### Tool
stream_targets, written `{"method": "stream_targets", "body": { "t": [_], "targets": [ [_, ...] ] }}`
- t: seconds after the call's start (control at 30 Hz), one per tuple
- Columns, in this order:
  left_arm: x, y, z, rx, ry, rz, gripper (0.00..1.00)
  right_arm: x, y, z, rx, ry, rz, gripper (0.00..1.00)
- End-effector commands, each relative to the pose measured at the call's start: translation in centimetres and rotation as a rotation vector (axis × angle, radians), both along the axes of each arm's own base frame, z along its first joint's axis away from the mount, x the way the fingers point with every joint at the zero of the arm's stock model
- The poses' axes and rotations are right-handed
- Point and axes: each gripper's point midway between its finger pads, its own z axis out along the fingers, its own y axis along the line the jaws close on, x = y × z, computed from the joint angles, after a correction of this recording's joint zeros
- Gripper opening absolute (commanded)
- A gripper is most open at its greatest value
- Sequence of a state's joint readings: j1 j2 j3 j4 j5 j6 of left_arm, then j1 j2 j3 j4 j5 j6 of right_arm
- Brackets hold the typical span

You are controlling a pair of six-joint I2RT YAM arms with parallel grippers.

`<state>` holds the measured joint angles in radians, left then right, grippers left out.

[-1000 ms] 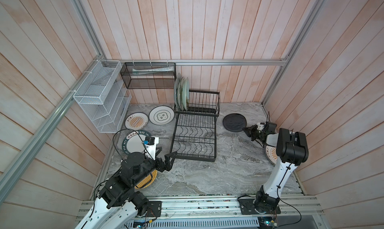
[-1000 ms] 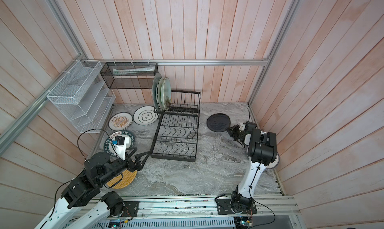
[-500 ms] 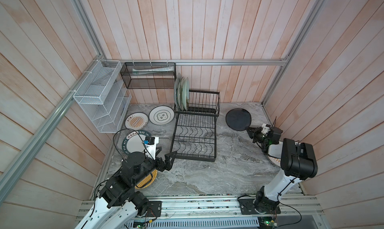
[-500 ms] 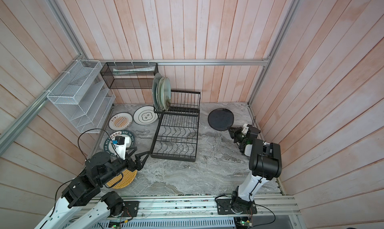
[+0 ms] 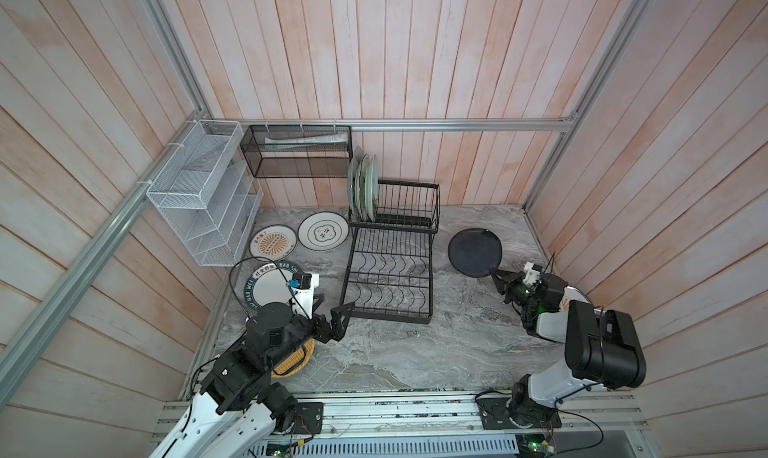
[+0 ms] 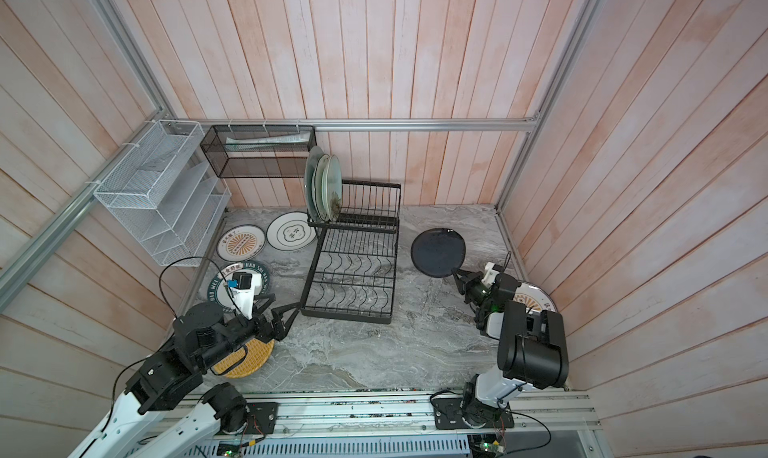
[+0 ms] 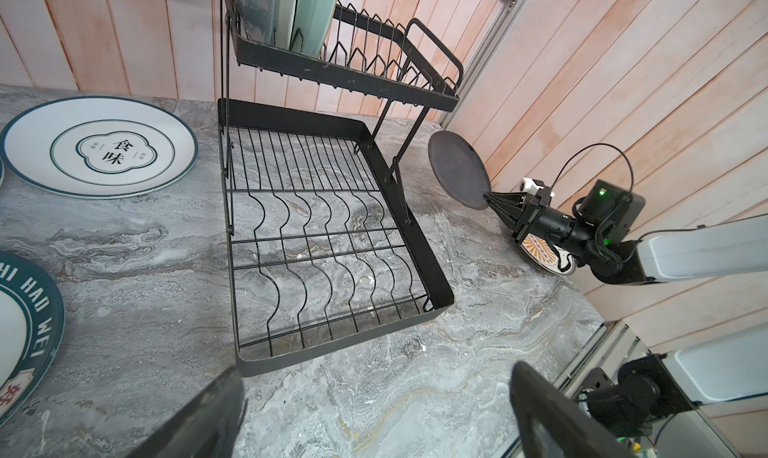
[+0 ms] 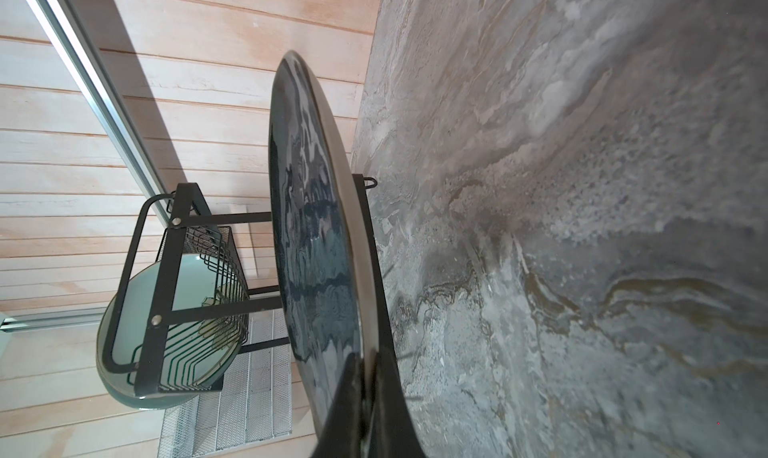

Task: Load the plates into the dish rack
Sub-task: 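Slide the dark plate toward the rack with the right gripper, then grasp the dark plate rim with the left gripper while the right gripper holds it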

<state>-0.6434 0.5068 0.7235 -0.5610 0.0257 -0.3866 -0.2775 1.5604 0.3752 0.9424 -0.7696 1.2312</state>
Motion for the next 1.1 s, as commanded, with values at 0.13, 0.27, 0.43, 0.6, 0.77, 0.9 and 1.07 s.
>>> {"method": "stream_targets", "body": {
  "t": [0.13, 0.27, 0.43, 0.6, 0.77, 0.9, 1.07],
  "targets": [
    [0.1, -0.4, -0.5, -0.006, 0.015, -0.011, 1.00, -1.5, 2.2, 3.8, -0.067, -0.186, 0.102, 0.00],
    [0.2, -0.7, -0.7, -0.011, 0.028, -0.024, 1.00, -2.4, 3.1, 3.5, -0.074, -0.185, 0.127, 0.00],
    [0.2, -1.7, -1.1, -0.061, 0.059, -0.049, 1.00, -3.6, 4.1, 3.3, -0.057, -0.182, 0.157, 0.00],
    [1.3, -4.1, -2.4, -0.234, 0.096, -0.082, 1.00, -4.5, 4.8, 3.6, -0.039, -0.188, 0.171, 0.00],
    [2.7, -8.1, -3.5, -0.349, 0.136, -0.153, 1.00, -4.9, 5.2, 4.0, -0.047, -0.190, 0.184, 0.00],
    [4.1, -11.9, -4.8, -0.326, 0.171, -0.177, 1.00, -5.2, 5.7, 4.1, -0.048, -0.183, 0.193, 0.00],
    [6.7, -15.6, -6.7, -0.345, 0.230, -0.202, 1.00, -5.6, 6.3, 4.3, -0.038, -0.186, 0.209, 0.00]
  ]
}}
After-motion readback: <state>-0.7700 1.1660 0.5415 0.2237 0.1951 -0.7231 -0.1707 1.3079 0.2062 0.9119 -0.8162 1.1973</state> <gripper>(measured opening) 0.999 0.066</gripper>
